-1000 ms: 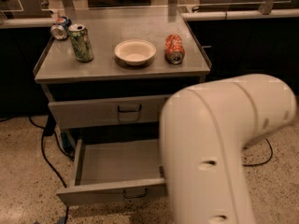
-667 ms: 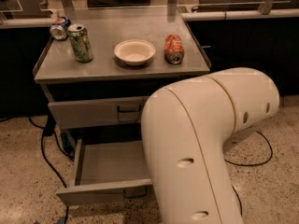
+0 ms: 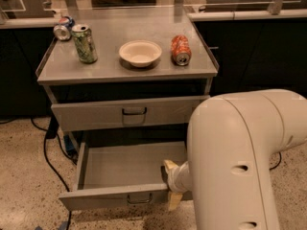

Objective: Close middle drawer

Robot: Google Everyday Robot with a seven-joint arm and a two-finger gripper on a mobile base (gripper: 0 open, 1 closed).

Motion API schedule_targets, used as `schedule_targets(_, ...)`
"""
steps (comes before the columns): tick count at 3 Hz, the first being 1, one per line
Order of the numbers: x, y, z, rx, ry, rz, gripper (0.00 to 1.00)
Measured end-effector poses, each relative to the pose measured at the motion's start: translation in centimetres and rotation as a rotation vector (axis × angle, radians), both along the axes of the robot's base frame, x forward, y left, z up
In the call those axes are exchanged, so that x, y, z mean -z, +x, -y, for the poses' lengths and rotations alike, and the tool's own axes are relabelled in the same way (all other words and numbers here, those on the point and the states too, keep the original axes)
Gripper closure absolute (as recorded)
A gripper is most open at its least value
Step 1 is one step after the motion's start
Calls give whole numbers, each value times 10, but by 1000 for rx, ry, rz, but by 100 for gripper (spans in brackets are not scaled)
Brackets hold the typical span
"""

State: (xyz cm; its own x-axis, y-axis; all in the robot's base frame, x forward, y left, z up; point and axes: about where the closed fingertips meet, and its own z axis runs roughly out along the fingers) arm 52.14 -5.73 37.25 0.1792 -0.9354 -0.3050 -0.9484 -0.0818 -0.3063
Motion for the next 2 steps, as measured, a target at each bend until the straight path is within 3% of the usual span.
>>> schedule_targets(2,-2,-5,-1,9,24,-4,0)
